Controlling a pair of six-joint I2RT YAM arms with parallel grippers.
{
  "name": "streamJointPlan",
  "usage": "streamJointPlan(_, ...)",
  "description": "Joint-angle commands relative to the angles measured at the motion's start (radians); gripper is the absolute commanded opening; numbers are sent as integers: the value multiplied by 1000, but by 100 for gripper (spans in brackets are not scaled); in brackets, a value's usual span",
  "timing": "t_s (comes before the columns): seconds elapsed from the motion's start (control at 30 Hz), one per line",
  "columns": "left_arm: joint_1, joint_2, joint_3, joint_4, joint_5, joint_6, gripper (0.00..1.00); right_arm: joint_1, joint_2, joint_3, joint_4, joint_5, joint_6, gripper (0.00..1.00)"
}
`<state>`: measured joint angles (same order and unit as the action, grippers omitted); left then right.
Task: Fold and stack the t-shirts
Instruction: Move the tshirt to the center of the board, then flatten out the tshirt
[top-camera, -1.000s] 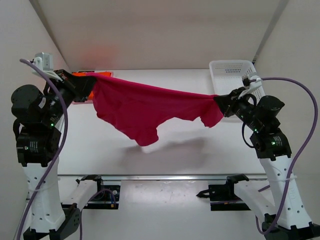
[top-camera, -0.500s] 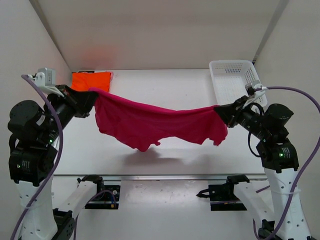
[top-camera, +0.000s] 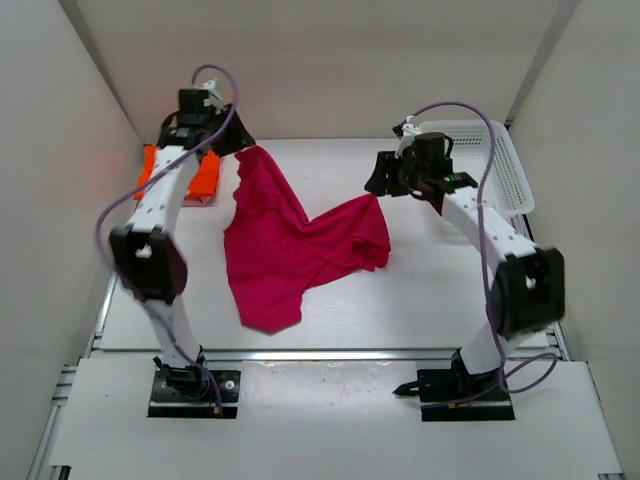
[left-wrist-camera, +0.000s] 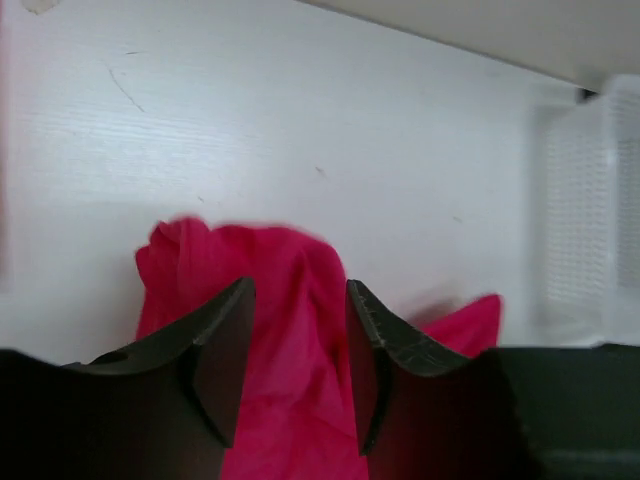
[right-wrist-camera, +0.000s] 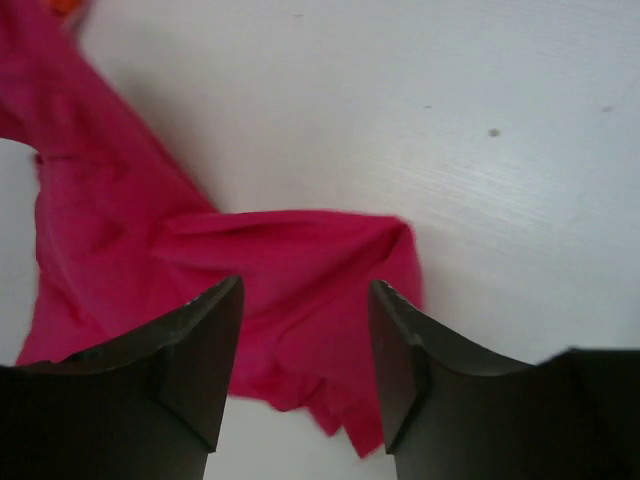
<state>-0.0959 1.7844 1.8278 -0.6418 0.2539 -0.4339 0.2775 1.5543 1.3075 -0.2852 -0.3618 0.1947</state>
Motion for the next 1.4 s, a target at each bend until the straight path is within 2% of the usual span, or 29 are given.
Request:
streamJointPlan(0.0, -19, 222, 237, -113, -54, 50, 53, -43, 101, 160, 31, 101, 9, 53)
streamJointPlan(0.07, -27, 219, 245, -102, -73, 50, 57, -55, 157, 209, -8, 121, 20, 59)
streamJointPlan(0.2, -42, 37, -80, 60, -91, 20, 60, -46, 127, 180, -69, 175, 14, 61)
streamJointPlan(0.3, -48, -126, -338, 99, -85, 18, 60, -31, 58, 81, -95, 208, 22, 60)
streamJointPlan(0.37, -93, -251, -528, 106, -129, 32, 60, -20, 1, -15, -124, 228, 28, 58)
streamJointPlan(0.47, -120, -380, -724, 114, -209, 26, 61, 11, -68, -134, -126, 257, 31, 57)
streamJointPlan(0.57, -100, -471, -861, 114, -200, 12, 60, 40, -135, -262, -115, 296, 34, 55)
streamJointPlan(0.67, -100, -506, -922, 90, -243, 24, 61, 52, -183, -364, -103, 319, 19, 51)
streamJointPlan(0.9, -145, -514, -1055, 93, -252, 40, 61, 92, -205, -490, -2, 339, -61, 52)
streamJointPlan(1.03, -160, -529, -1091, 99, -281, 34, 62, 129, -197, -516, 78, 339, -80, 53)
streamJointPlan(1.37, -172, -572, -1167, 99, -257, 26, 67, 132, -149, -513, 93, 340, -84, 52)
